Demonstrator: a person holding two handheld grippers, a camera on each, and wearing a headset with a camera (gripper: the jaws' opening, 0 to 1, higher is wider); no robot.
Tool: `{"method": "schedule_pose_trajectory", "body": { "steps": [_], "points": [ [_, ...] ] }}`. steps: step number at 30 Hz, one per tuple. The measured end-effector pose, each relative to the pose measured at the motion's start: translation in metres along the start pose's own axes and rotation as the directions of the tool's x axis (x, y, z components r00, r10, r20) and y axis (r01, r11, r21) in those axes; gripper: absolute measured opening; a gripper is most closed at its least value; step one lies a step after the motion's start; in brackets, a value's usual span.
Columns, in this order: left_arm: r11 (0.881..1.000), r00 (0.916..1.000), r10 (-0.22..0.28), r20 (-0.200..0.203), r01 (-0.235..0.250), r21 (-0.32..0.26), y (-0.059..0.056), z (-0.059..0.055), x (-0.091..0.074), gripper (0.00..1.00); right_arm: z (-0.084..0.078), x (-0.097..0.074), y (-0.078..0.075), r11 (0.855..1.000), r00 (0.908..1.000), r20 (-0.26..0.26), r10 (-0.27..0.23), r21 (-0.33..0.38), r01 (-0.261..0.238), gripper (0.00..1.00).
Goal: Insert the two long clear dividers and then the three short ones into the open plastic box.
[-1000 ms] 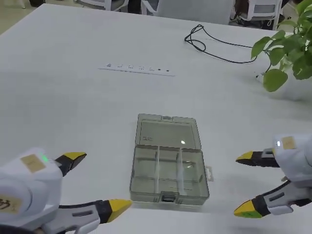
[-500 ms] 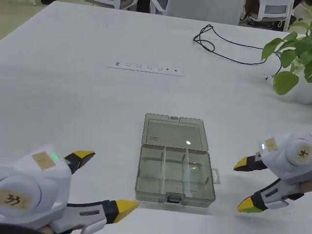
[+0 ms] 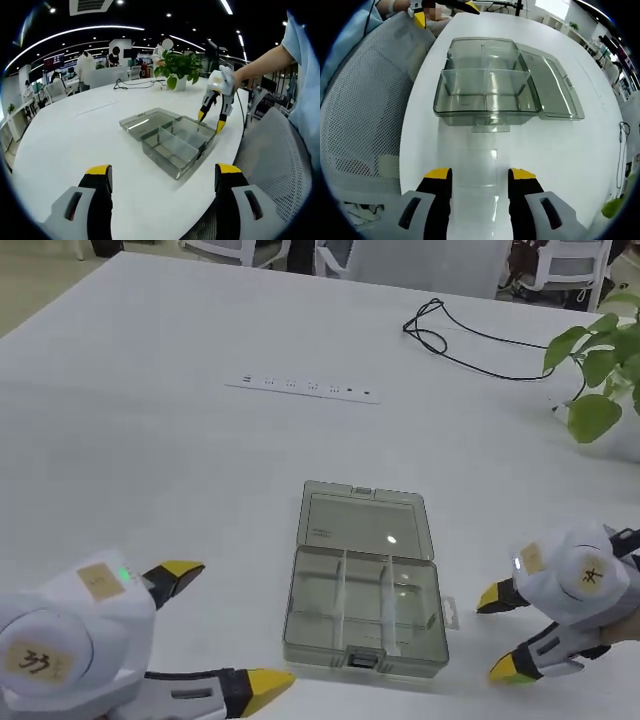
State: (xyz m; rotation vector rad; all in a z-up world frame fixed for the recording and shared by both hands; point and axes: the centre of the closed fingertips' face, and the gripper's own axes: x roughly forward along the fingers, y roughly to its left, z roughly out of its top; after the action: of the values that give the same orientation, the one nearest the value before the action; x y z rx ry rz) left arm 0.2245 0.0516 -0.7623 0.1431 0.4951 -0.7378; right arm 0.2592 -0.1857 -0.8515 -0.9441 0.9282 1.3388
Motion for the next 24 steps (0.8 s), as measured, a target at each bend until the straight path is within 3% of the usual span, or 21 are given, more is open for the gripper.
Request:
{"method": "schedule_pose_trajectory", "body": {
  "steps": [9, 17, 23, 24],
  "points": [
    [0.999, 0.9997, 0.008, 0.024, -0.007, -0.041, 0.005, 0.005, -0.003, 0.86, -0.001, 0.001, -0.001, 1.0, 0.9999, -0.006, -0.01, -0.012, 0.01, 0.43],
    [0.999, 0.9997, 0.0, 0.022, 0.001, -0.041, 0.005, 0.006, 0.001, 0.87, 0.0, 0.0, 0.003, 0.998, 0.9995, -0.014, -0.027, -0.056, 0.026, 0.37],
    [0.999, 0.9993, -0.009, 0.035, 0.011, -0.05, 0.004, 0.011, 0.005, 0.87, 0.0, 0.0, 0.004, 0.999, 1.0, -0.003, -0.009, -0.049, 0.009, 0.34],
    [0.999, 0.9992, -0.01, 0.037, 0.012, -0.05, 0.003, 0.012, 0.006, 0.87, -0.001, 0.0, 0.004, 1.0, 1.0, -0.003, -0.003, -0.016, 0.003, 0.34]
  ]
}}
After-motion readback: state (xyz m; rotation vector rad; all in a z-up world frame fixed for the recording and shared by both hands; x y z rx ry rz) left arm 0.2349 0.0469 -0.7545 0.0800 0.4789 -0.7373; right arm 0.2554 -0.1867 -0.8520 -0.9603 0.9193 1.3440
